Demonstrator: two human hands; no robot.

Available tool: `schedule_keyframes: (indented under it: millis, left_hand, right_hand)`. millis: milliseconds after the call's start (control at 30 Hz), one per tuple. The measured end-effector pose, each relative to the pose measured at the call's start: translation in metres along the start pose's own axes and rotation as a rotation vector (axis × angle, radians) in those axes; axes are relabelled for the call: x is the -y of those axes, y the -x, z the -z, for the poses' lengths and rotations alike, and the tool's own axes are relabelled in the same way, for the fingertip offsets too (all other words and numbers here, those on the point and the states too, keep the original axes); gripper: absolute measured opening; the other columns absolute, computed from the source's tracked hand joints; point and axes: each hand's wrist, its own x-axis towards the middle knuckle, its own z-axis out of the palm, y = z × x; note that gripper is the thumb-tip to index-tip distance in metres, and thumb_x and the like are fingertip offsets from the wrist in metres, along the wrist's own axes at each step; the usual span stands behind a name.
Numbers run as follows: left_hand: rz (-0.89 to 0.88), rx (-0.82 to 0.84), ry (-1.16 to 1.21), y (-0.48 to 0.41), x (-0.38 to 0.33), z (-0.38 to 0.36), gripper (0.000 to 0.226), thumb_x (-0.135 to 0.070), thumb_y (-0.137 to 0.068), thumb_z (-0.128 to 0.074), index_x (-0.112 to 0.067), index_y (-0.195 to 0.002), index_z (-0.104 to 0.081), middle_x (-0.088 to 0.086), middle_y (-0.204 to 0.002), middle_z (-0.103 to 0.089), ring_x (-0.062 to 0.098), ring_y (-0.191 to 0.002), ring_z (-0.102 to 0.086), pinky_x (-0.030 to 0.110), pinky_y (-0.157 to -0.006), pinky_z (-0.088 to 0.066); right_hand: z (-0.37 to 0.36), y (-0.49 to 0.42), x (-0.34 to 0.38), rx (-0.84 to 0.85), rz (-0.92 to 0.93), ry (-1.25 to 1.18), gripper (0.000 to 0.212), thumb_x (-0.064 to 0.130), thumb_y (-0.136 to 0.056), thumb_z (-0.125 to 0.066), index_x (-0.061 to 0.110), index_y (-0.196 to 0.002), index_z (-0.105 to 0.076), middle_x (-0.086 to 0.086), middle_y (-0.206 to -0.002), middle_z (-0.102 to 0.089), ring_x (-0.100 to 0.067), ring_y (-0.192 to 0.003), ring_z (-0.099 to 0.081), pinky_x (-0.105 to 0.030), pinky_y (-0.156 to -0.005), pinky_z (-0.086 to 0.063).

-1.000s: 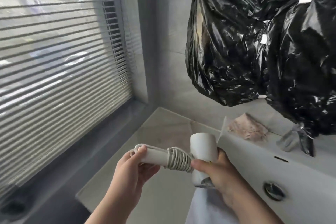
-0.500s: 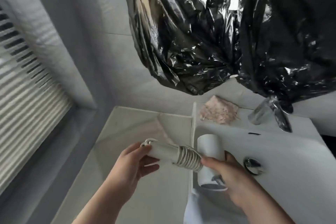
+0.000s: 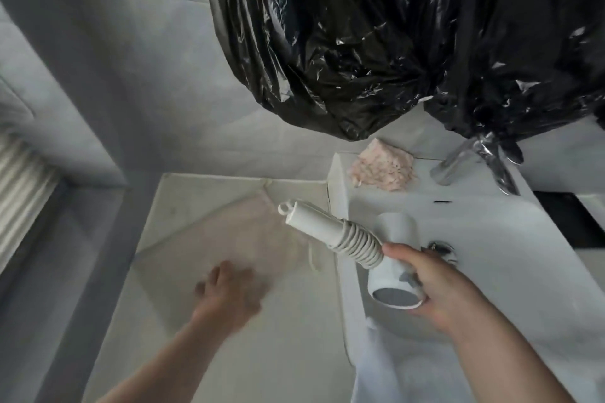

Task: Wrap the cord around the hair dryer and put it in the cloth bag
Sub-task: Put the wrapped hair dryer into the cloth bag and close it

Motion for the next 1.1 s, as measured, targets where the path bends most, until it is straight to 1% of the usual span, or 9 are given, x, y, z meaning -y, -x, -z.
schedule_keyframes:
  millis: [200,300,400,500,600,700,833,933,1100]
  left_hand:
    - [-0.249,0.082,-0.085,0.002,0.035,0.018,0.053,-0.012,-0.093,-0.046,-0.043,-0.136,-0.054,-0.007,-0.166,-0.016,0.011,-0.153,-0.010,0.041,-0.120,-0.001]
    - [-0.189,0.110,-0.256,-0.012,0.029,0.041,0.051,-0.032,-0.096,-0.049,-0.036,-0.146,-0.042,-0.007,-0.165,-0.020,0.013,-0.152,-0.016,0.036,-0.120,-0.009]
    - [-0.182,0.073,-0.132,0.000,-0.013,0.039,0.054,-0.038,-0.086,-0.057,-0.033,-0.140,-0.049,-0.004,-0.149,-0.039,0.020,-0.139,-0.034,0.028,-0.112,-0.026]
    - [-0.360,0.265,-0.227,0.029,-0.038,0.008,0.081,-0.067,-0.074,-0.058,-0.033,-0.145,-0.038,-0.002,-0.150,-0.034,0.024,-0.138,-0.031,0.035,-0.113,-0.026]
    - [-0.512,0.431,-0.447,0.034,-0.022,0.002,0.118,-0.067,-0.065,-0.069,-0.024,-0.158,-0.011,0.001,-0.167,-0.002,0.023,-0.153,-0.002,0.037,-0.122,-0.005]
    - [-0.643,0.430,-0.547,0.037,0.002,0.011,0.101,-0.034,-0.090,-0.065,-0.007,-0.157,0.006,-0.003,-0.158,0.021,0.013,-0.145,0.022,0.021,-0.106,0.027]
    - [-0.374,0.246,-0.334,0.038,0.031,0.008,0.084,-0.043,-0.088,-0.055,-0.018,-0.158,-0.015,0.003,-0.168,-0.003,0.020,-0.154,-0.006,0.028,-0.122,-0.010]
    - [-0.244,0.074,-0.298,0.035,0.044,0.008,0.073,-0.066,-0.062,-0.067,-0.019,-0.117,-0.064,0.010,-0.127,-0.055,0.036,-0.123,-0.054,0.044,-0.097,-0.046]
    - [-0.162,-0.033,-0.223,0.036,0.044,0.019,0.041,-0.054,-0.091,-0.052,-0.022,-0.116,-0.061,0.005,-0.123,-0.066,0.030,-0.114,-0.061,0.035,-0.087,-0.050]
  right_hand:
    - [-0.003,0.011,-0.013,-0.038,-0.062,-0.110,0.034,0.023,-0.077,-0.078,0.008,-0.106,-0.067,-0.016,-0.088,-0.060,-0.026,-0.068,-0.060,-0.037,-0.051,-0.057]
    - [0.002,0.018,-0.022,-0.056,-0.071,-0.118,0.054,0.031,-0.066,-0.084,0.011,-0.113,-0.066,-0.020,-0.102,-0.063,-0.030,-0.085,-0.063,-0.046,-0.064,-0.059]
    - [0.005,0.023,-0.030,-0.074,-0.062,-0.111,0.070,0.039,-0.051,-0.087,0.014,-0.114,-0.066,-0.025,-0.121,-0.065,-0.030,-0.094,-0.062,-0.047,-0.069,-0.059]
    - [0.010,0.031,-0.037,-0.055,-0.039,-0.095,0.047,0.034,-0.069,-0.080,0.014,-0.108,-0.066,-0.026,-0.111,-0.068,-0.030,-0.089,-0.062,-0.045,-0.072,-0.057]
    - [0.018,0.039,-0.044,-0.051,-0.035,-0.098,0.031,0.027,-0.080,-0.074,0.012,-0.106,-0.066,-0.016,-0.094,-0.072,-0.030,-0.083,-0.065,-0.039,-0.068,-0.057]
    - [0.022,0.045,-0.052,-0.071,-0.044,-0.109,0.033,0.028,-0.079,-0.074,0.012,-0.108,-0.068,-0.020,-0.105,-0.072,-0.032,-0.089,-0.067,-0.042,-0.071,-0.058]
    - [0.020,0.050,-0.057,-0.086,-0.055,-0.130,0.039,0.031,-0.077,-0.076,0.012,-0.111,-0.068,-0.016,-0.098,-0.070,-0.030,-0.085,-0.067,-0.040,-0.066,-0.058]
    - [0.015,0.054,-0.059,-0.075,-0.046,-0.138,0.039,0.031,-0.077,-0.076,0.013,-0.111,-0.069,-0.014,-0.096,-0.070,-0.028,-0.083,-0.067,-0.040,-0.065,-0.058]
    - [0.007,0.060,-0.065,-0.070,-0.052,-0.079,0.041,0.034,-0.076,-0.076,0.014,-0.110,-0.069,-0.014,-0.097,-0.070,-0.029,-0.086,-0.066,-0.046,-0.077,-0.056]
